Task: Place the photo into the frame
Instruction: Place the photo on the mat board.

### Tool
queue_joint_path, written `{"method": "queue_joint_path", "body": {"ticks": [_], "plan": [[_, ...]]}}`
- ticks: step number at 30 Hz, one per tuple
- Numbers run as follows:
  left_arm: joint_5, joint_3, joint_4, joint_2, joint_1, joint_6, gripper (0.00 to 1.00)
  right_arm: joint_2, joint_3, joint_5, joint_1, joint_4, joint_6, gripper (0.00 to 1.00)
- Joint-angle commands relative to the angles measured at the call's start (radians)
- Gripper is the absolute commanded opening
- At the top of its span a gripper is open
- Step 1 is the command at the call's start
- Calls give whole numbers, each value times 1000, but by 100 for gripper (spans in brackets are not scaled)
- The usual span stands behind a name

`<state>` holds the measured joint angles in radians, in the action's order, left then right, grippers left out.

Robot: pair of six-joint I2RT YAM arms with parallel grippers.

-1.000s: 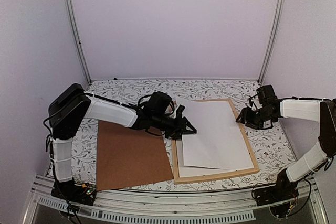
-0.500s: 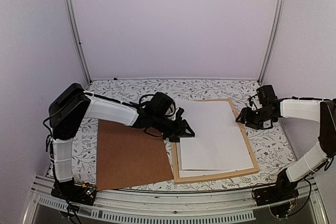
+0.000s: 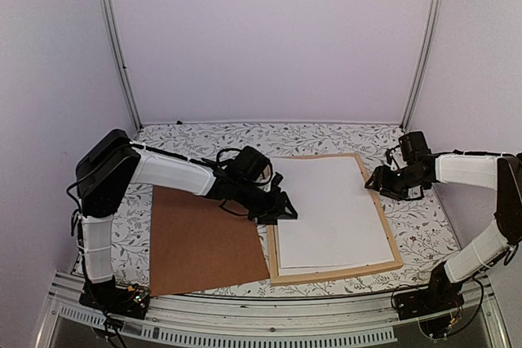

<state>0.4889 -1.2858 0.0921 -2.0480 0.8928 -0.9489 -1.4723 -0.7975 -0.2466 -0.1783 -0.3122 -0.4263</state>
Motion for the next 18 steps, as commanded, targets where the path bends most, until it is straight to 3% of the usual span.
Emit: {"method": "queue_joint_path", "body": {"ticks": [1,18], "plan": [[-3,11,22,31,15,19,50,10,4,-11,-3,20,10,62],[-16,80,46,97,20,15,50,24,-5,-4,-3,11,18,64]]}}
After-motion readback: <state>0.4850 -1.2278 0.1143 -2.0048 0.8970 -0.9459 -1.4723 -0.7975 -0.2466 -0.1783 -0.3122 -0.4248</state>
